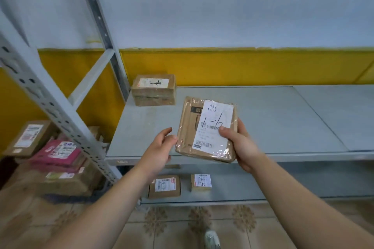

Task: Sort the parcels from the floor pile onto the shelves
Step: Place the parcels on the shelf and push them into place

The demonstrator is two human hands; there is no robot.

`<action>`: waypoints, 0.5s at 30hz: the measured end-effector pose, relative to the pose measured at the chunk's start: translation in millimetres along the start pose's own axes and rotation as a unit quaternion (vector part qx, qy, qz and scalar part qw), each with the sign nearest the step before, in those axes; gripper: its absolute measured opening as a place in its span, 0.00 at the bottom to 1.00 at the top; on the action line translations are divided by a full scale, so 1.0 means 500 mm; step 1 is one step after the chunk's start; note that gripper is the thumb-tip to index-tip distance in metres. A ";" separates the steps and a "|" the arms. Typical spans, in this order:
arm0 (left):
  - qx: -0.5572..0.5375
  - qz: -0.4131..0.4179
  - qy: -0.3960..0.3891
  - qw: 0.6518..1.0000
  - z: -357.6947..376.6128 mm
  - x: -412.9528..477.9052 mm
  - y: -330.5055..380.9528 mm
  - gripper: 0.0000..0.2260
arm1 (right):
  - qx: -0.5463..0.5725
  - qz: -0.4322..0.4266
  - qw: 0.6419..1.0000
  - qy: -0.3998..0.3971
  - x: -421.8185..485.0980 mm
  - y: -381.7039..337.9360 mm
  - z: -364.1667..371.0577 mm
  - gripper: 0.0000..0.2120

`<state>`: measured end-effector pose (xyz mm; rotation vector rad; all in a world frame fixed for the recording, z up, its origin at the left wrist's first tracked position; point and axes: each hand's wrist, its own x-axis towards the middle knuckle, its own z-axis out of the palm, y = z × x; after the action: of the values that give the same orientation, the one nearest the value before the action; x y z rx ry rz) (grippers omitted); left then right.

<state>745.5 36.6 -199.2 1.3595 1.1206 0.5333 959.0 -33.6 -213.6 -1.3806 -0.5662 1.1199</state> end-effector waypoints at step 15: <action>0.101 0.008 -0.183 0.978 0.195 -0.182 -0.115 0.12 | -0.016 0.043 0.993 0.107 -0.321 0.123 -0.174 0.25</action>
<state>773.9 -100.2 -240.0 1.5692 0.8773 0.1694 949.7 -223.9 -241.5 -1.5437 -0.3742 1.0176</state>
